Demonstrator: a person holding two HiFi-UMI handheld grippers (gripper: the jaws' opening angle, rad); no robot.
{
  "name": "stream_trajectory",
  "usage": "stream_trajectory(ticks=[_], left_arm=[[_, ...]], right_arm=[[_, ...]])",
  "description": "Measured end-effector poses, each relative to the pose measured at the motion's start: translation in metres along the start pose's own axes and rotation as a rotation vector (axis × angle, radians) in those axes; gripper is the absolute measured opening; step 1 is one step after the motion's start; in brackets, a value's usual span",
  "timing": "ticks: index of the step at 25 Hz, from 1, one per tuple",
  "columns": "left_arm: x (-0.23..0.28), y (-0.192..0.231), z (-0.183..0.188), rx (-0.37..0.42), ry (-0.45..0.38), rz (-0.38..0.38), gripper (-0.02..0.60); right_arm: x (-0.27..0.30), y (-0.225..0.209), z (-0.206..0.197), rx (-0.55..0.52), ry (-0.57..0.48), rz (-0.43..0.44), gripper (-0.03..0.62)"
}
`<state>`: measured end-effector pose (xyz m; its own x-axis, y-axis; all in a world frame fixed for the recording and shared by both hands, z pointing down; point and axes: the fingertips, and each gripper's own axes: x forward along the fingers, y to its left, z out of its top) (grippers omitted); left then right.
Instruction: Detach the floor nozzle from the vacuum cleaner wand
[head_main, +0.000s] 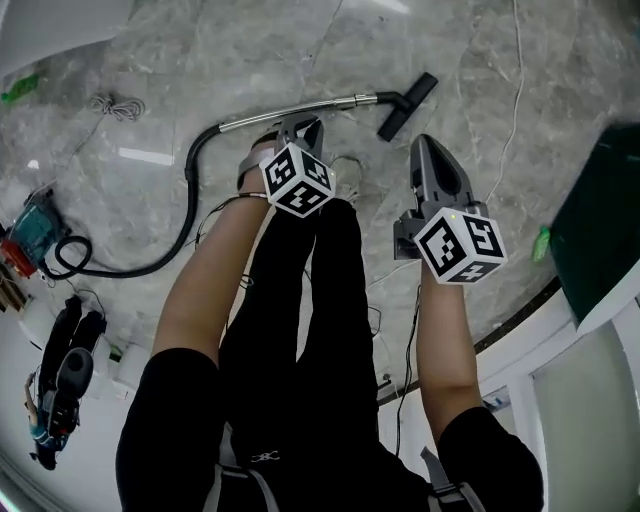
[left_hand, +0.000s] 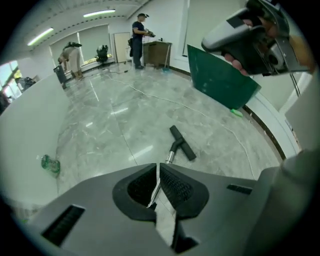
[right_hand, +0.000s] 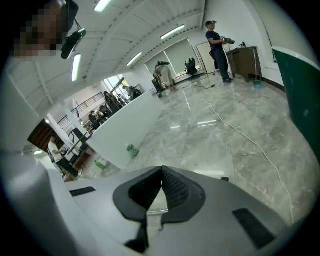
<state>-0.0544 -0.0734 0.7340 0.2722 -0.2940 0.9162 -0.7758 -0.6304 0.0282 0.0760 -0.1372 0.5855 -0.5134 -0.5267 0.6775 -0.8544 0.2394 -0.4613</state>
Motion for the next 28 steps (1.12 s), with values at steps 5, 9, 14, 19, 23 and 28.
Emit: stream_trajectory(ticks=[5, 9, 14, 19, 23, 28], left_arm=[[0.105, -0.005, -0.039, 0.113, 0.072, -0.038, 0.035], [0.185, -0.011, -0.081, 0.16, 0.168, -0.105, 0.161], [0.26, -0.013, -0.138, 0.267, 0.292, -0.126, 0.172], [0.283, -0.02, -0.156, 0.319, 0.327, -0.111, 0.175], [0.311, -0.013, -0.17, 0.333, 0.366, -0.089, 0.173], [0.311, -0.013, -0.175, 0.373, 0.406, -0.127, 0.175]], right_arm=[[0.063, -0.043, -0.049, 0.022, 0.03, 0.007, 0.014], [0.108, -0.078, -0.089, 0.038, 0.058, 0.005, 0.014], [0.15, -0.114, -0.119, 0.045, 0.069, 0.0, 0.014], [0.159, -0.126, -0.119, 0.042, 0.059, -0.016, 0.014], [0.177, -0.14, -0.136, 0.064, 0.054, -0.018, 0.014], [0.177, -0.14, -0.145, 0.089, 0.071, -0.027, 0.014]])
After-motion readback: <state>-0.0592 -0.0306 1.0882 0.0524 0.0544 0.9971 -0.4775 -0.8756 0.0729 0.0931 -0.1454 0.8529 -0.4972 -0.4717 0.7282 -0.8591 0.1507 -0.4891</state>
